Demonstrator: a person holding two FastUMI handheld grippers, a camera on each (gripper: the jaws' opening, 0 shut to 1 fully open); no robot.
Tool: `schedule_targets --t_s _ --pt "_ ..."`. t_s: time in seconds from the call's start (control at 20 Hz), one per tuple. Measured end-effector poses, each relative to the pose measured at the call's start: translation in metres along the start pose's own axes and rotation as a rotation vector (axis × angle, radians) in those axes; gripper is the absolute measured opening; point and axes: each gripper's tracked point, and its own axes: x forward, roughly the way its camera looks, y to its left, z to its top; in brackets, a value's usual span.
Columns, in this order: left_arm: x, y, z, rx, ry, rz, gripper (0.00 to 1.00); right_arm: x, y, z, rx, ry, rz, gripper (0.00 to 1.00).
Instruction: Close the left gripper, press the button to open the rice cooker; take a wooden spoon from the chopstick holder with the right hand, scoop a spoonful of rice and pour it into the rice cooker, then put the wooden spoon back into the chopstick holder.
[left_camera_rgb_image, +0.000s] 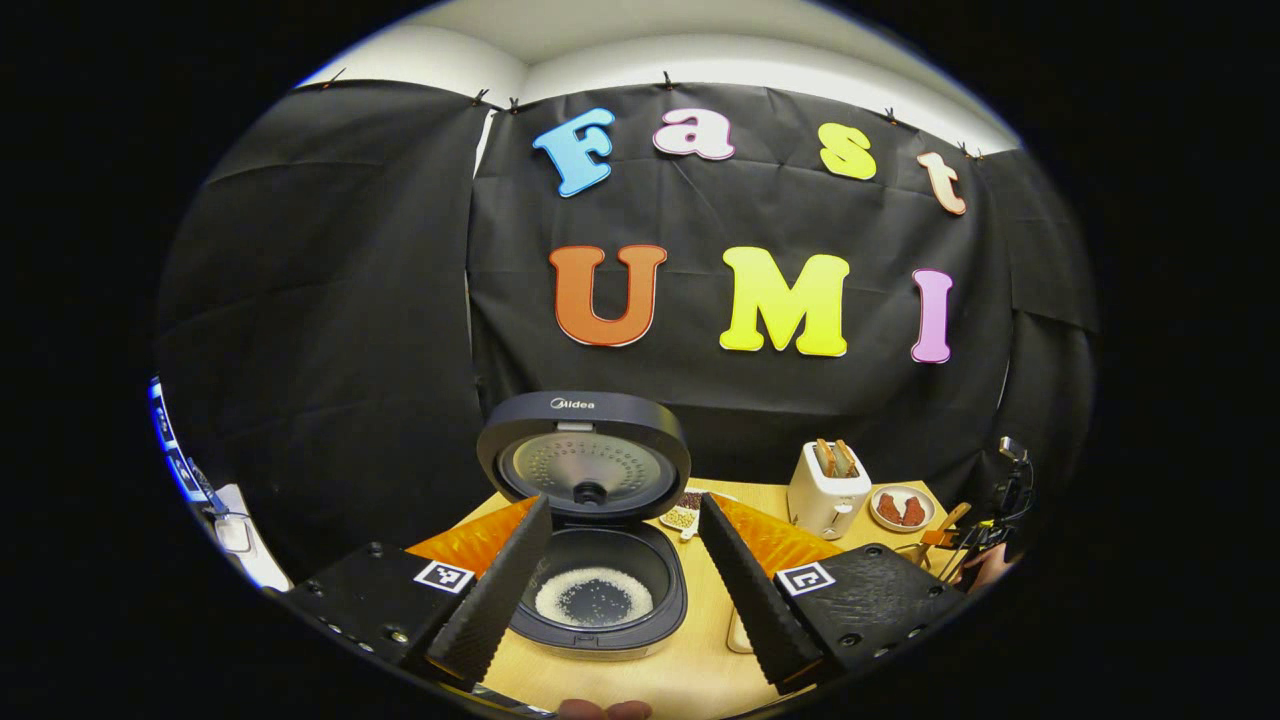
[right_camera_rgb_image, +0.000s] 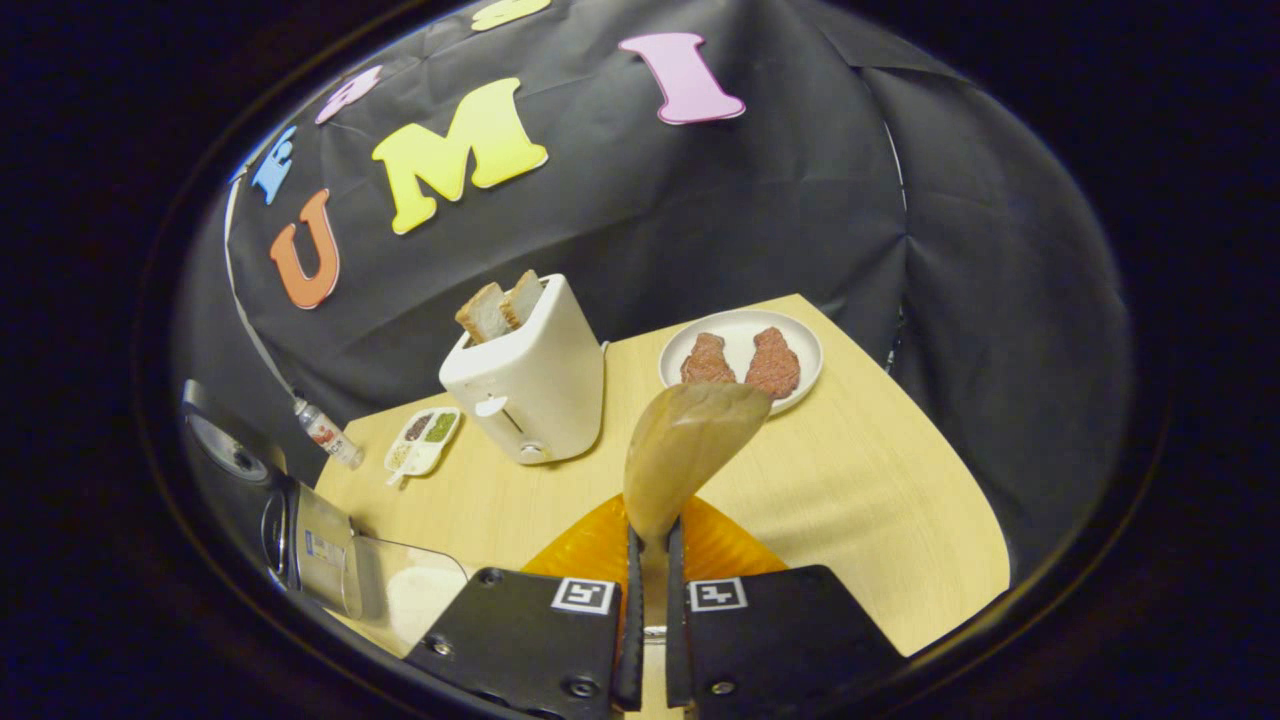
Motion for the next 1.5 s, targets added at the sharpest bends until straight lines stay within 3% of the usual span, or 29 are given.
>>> schedule_targets --t_s 0.2,0.3,0.35,0.4,0.45,0.55,0.6,0.65,0.7,0.75,0.85,1.1,1.15,1.2,1.4,1.45,1.5 --pt "0.003 0.009 0.016 -0.007 -0.040 0.004 0.95 -0.012 0.002 0.009 -0.004 -0.038 0.006 0.23" --pt "0.005 0.017 0.027 -0.008 -0.074 0.008 0.95 -0.026 -0.001 0.018 -0.002 -0.059 -0.016 0.63" --pt "0.007 0.019 0.033 -0.007 -0.095 0.009 0.95 -0.033 -0.003 0.023 0.001 -0.075 -0.035 0.70" --pt "0.009 0.023 0.040 -0.003 -0.116 0.013 0.89 -0.042 -0.009 0.030 0.001 -0.095 -0.063 0.70" --pt "0.011 0.029 0.047 -0.001 -0.130 0.017 0.94 -0.053 -0.010 0.040 0.004 -0.123 -0.084 0.88" --pt "0.016 0.037 0.059 -0.022 -0.152 0.019 0.94 -0.079 -0.008 0.064 -0.002 -0.191 -0.098 0.89" --pt "0.020 0.042 0.065 -0.041 -0.159 0.023 0.94 -0.093 -0.007 0.075 -0.022 -0.225 -0.104 0.82" --pt "0.023 0.047 0.070 -0.060 -0.163 0.026 0.94 -0.109 -0.004 0.088 -0.046 -0.264 -0.107 0.91" --pt "0.027 0.050 0.077 -0.077 -0.166 0.025 0.94 -0.124 0.000 0.100 -0.076 -0.301 -0.110 0.91" --pt "0.033 0.051 0.082 -0.095 -0.168 0.021 0.94 -0.140 0.008 0.109 -0.103 -0.336 -0.108 0.86" --pt "0.051 0.052 0.084 -0.142 -0.145 0.012 0.94 -0.171 0.024 0.119 -0.160 -0.387 -0.092 1.00" --pt "0.099 0.061 0.082 -0.212 -0.072 0.018 0.94 -0.218 0.054 0.113 -0.217 -0.430 -0.056 0.94" --pt "0.109 0.063 0.081 -0.209 -0.067 0.026 0.95 -0.225 0.056 0.111 -0.224 -0.432 -0.055 0.94" --pt "0.116 0.066 0.079 -0.204 -0.065 0.035 0.95 -0.230 0.059 0.107 -0.235 -0.430 -0.055 1.00" --pt "0.138 0.057 0.068 -0.165 -0.027 0.025 0.95 -0.244 0.061 0.090 -0.303 -0.416 -0.074 1.00" --pt "0.142 0.058 0.064 -0.141 -0.017 0.025 0.95 -0.246 0.063 0.085 -0.314 -0.409 -0.074 0.94" --pt "0.146 0.059 0.058 -0.115 -0.002 0.030 0.95 -0.247 0.064 0.080 -0.320 -0.402 -0.073 0.94"
